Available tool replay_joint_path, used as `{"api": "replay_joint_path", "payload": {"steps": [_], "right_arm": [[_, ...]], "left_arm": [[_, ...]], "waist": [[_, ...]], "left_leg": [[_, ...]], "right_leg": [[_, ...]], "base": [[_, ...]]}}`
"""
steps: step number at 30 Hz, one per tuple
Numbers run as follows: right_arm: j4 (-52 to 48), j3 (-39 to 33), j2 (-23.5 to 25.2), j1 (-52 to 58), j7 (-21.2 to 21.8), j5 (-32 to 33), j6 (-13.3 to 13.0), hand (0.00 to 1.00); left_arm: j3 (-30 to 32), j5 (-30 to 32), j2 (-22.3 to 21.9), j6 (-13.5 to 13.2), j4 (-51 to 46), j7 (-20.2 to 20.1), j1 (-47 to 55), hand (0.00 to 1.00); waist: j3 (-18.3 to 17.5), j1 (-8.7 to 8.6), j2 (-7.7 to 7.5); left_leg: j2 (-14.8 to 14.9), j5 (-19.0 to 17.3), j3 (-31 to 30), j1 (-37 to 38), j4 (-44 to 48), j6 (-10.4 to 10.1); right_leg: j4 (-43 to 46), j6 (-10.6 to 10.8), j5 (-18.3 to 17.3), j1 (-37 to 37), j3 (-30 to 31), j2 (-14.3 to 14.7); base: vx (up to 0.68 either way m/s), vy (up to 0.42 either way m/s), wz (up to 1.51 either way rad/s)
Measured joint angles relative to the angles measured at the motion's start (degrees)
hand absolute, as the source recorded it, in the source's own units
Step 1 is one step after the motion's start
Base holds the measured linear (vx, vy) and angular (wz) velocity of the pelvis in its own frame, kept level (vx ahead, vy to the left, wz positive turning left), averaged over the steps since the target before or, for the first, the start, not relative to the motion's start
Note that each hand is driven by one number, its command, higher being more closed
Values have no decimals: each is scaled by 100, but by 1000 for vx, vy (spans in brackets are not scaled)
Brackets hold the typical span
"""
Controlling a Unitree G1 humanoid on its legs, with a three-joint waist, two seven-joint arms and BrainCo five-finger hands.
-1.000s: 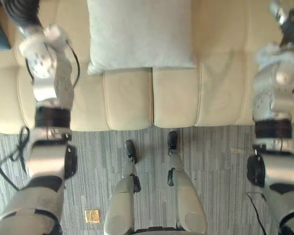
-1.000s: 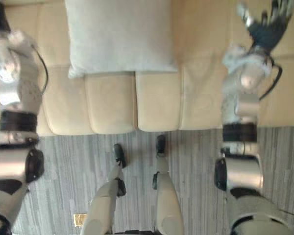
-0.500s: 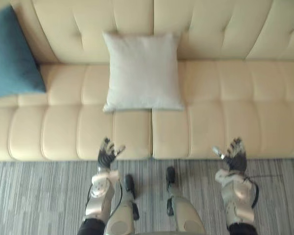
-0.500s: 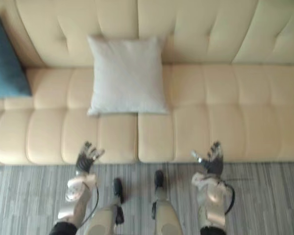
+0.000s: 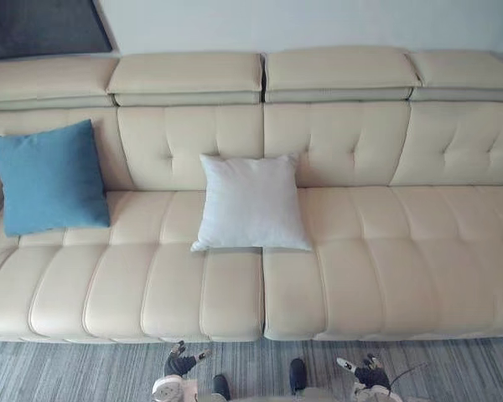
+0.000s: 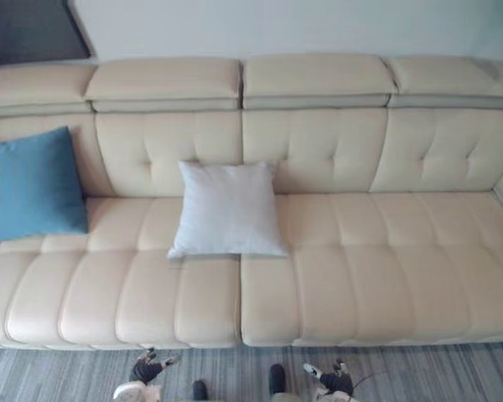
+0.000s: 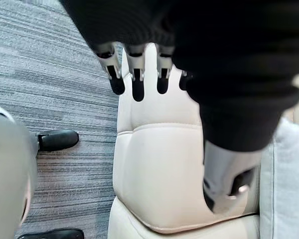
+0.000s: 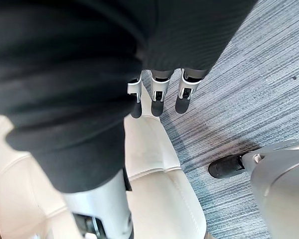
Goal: Pick up cushions and gather them together orderly.
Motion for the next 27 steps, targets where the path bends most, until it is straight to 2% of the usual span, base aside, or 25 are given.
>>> {"api": "replay_joint_path", "payload": {"steps": [5,7,10,11,12,13,14,15,16,17,18,19,20,21,22,23,24,25,27], "right_arm": [[186,-176,7,-53,-12,-4,76,0],[155,-156,47,-133,-18,-11,95,0],[53,61,158,-298,-58,-16,106,0],[38,67,231,-341,-104,-16,107,0],[9,76,277,-374,-142,-15,111,0],[-59,105,296,-440,-158,-14,127,0],[-157,147,320,-499,-161,-14,149,0],[-139,176,325,-482,-164,-14,155,0],[-131,189,341,-467,-167,-14,158,0],[-140,219,344,-490,-173,-13,157,0],[-152,232,360,-519,-176,-16,149,0],[-138,225,296,-561,-197,-19,150,0],[-102,220,257,-611,-209,-35,159,0],[-106,252,350,-601,-203,-67,167,0],[-113,313,393,-624,-212,-137,164,0],[-125,351,368,-787,-214,-163,156,0],[-145,402,253,-1011,-221,-166,99,0],[-149,390,187,-1142,-246,-165,47,0],[-114,383,94,-1162,-308,-166,42,0]], "left_arm": [[75,-1,-19,5,81,11,43,0],[204,-1,-42,9,84,25,20,0],[213,-3,16,10,-25,42,-114,0],[215,-4,21,10,-126,45,-194,0],[225,-7,-8,10,-256,45,-227,0],[237,-8,-91,1,-346,52,-230,0],[254,-12,-138,2,-385,60,-320,0],[256,-15,-150,-5,-444,75,-339,0],[288,-15,-150,-5,-484,111,-338,0],[364,-15,-150,-1,-529,137,-351,0],[458,-16,-177,18,-544,143,-457,0],[494,-14,-295,51,-534,131,-398,0],[547,-14,-380,61,-544,128,-388,0],[558,-17,-348,86,-649,144,-376,0],[510,-16,-290,99,-737,151,-430,0],[426,-15,-270,103,-760,150,-468,0],[329,-16,-303,110,-740,146,-514,0],[183,-16,-349,108,-710,145,-562,0],[-73,-16,-433,111,-633,141,-617,0]], "waist": [[-2,15,-53],[41,51,-122],[172,150,-312],[202,151,-368],[211,168,-386],[253,236,-287],[294,241,-234],[299,247,-227],[294,262,-277],[308,267,-419],[385,267,-530],[248,483,-417],[278,586,-478],[295,610,-623],[231,706,-767],[212,775,-771],[277,823,-495],[427,825,-289],[606,745,-49]], "left_leg": [[-91,-38,66,73,-11,58],[-91,-96,207,-10,122,104],[-16,-496,487,-467,967,185],[89,-689,551,-745,1446,211],[179,-773,620,-927,1744,285],[339,-804,652,-1084,1841,317],[479,-807,637,-1134,1924,314],[554,-809,591,-1155,2023,317],[575,-812,575,-1209,2139,322],[563,-814,573,-1268,2300,324],[501,-856,557,-1427,2539,298],[362,-847,457,-1523,2233,407],[368,-652,565,-1511,2129,389],[290,-586,635,-1567,2233,423],[291,-579,684,-1753,2446,422],[373,-580,719,-1934,2611,418],[549,-526,688,-2085,2680,339],[643,-388,663,-2076,2603,308],[695,-107,503,-2033,2419,251]], "right_leg": [[159,47,-60,-37,70,-83],[364,44,-64,-236,211,-113],[692,91,-61,-592,439,-143],[700,201,5,-679,434,-142],[523,586,136,-694,428,-149],[827,537,-18,-790,202,-121],[2195,-37,-593,-1064,-348,-205],[3016,-106,-933,-1100,-576,-299],[3540,-48,-1129,-1072,-656,-433],[3802,68,-1250,-1039,-637,-561],[3753,178,-1176,-1093,-794,-528],[3446,363,-1365,-935,-606,-369],[4115,352,-1728,-947,-522,-393],[4667,446,-2082,-744,-408,-436],[4199,406,-2243,-426,-321,-414],[3697,329,-2361,-308,-307,-273],[3154,271,-2322,-134,-417,-43],[2732,171,-2266,74,-461,107],[2291,-94,-2110,319,-612,237]], "base": [[-4,30,-7],[-24,35,-35],[-68,16,-39],[-79,2,-22],[-112,9,-26],[-119,25,-25],[-93,20,-14],[-37,-8,-4],[-7,-74,5],[-88,-89,13],[-220,-47,1],[-259,45,-15],[-205,7,-5],[-103,-95,-4],[-100,-169,-12],[-190,-165,-46],[-255,-102,-36],[-257,-85,-15],[-295,-100,15]]}}
